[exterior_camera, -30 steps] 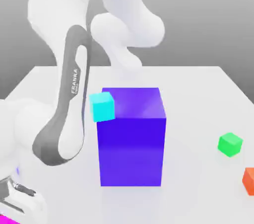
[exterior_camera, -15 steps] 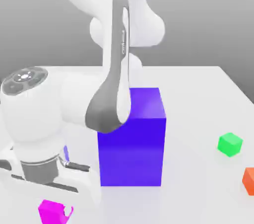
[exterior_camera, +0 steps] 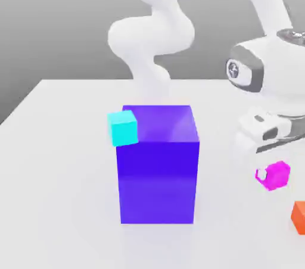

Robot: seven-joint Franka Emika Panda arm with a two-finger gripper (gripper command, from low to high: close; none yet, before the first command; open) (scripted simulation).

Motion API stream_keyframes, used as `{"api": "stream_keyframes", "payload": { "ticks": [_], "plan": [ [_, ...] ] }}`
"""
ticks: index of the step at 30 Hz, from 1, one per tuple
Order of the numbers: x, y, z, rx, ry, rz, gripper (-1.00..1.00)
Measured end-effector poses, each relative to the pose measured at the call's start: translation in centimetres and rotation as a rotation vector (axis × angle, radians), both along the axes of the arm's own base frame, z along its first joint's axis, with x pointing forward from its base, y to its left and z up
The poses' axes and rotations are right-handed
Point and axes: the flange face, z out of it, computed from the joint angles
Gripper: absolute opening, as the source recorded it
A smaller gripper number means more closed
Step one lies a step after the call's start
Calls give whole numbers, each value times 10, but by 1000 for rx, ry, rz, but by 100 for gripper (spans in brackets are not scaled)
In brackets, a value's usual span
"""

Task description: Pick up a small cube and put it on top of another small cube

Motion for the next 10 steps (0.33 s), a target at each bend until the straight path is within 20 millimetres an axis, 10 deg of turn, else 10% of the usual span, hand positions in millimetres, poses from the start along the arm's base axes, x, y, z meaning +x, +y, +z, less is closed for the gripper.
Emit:
{"api": "stream_keyframes", "payload": {
  "ticks": [1, 6, 7, 10],
  "plan": [
    [-28, 11, -2, -7, -10, 55, -100],
    [-22, 0, -47, -15, -21, 16, -100],
    [-23, 0, -57, -15, -21, 16, 100],
    [-23, 0, -57, -15, -21, 16, 100]
  ]
}}
